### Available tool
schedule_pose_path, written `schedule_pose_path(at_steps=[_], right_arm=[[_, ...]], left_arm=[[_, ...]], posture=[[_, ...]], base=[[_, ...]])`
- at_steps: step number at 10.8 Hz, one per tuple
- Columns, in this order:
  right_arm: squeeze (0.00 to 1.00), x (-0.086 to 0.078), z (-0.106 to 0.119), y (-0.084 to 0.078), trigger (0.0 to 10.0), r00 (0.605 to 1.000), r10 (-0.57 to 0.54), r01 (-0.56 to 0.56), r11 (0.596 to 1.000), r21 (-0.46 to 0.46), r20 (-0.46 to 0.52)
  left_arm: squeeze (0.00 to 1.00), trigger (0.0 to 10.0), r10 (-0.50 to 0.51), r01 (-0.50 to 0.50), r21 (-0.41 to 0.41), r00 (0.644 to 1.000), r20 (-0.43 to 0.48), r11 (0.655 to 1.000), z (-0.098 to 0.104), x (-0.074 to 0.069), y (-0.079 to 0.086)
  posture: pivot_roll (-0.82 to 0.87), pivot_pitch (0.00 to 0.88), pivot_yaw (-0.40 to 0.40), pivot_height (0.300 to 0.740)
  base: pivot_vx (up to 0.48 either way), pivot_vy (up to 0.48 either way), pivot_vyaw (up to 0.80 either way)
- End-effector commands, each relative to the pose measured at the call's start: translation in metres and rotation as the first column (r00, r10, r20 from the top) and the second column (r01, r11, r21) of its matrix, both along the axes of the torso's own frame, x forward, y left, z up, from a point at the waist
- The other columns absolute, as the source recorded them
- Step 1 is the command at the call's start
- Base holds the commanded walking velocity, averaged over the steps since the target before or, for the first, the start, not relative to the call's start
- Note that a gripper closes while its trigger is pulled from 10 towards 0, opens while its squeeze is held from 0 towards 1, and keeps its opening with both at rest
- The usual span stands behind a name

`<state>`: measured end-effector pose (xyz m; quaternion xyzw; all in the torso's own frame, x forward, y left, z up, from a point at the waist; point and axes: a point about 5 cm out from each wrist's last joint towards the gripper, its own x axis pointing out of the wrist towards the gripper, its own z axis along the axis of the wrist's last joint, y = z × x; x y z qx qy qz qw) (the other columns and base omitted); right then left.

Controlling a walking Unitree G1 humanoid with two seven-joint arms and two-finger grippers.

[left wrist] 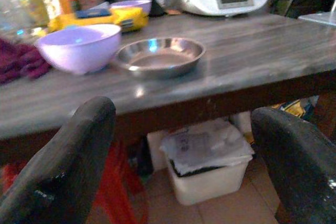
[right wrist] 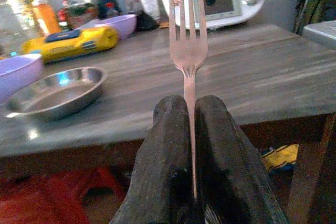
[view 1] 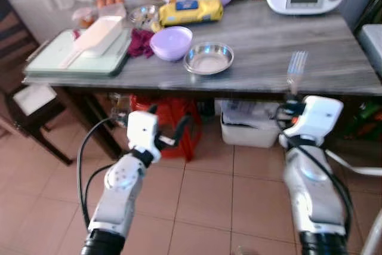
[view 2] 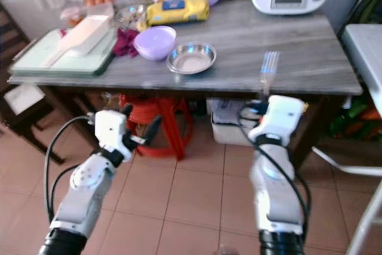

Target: Setting the table

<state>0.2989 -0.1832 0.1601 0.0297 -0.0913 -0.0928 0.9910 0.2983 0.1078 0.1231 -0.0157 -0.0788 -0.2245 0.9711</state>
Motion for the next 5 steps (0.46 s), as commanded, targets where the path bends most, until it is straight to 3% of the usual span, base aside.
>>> schedule_pose_path(at_steps=[1,5], right_arm=[[0.0,-0.006,0.0,-0.003,10.0,1.0,-0.008,0.008,1.0,-0.018,0.003],[0.0,-0.039,-0.009,-0.004,10.0,1.0,-0.006,0.005,0.993,-0.117,-0.012]], left_arm=[[0.0,10.0,0.005,-0.005,0.009,1.0,0.001,1.0,-0.001,-0.003,0.003],[0.0,10.0,0.064,-0.064,0.017,0.997,-0.033,0.998,-0.012,-0.018,0.02]], posture=[[-0.07,0.096,0.114,0.74],[-0.07,0.095,0.102,0.74]], base=[[0.48,0.0,0.0],[0.43,0.0,0.0]])
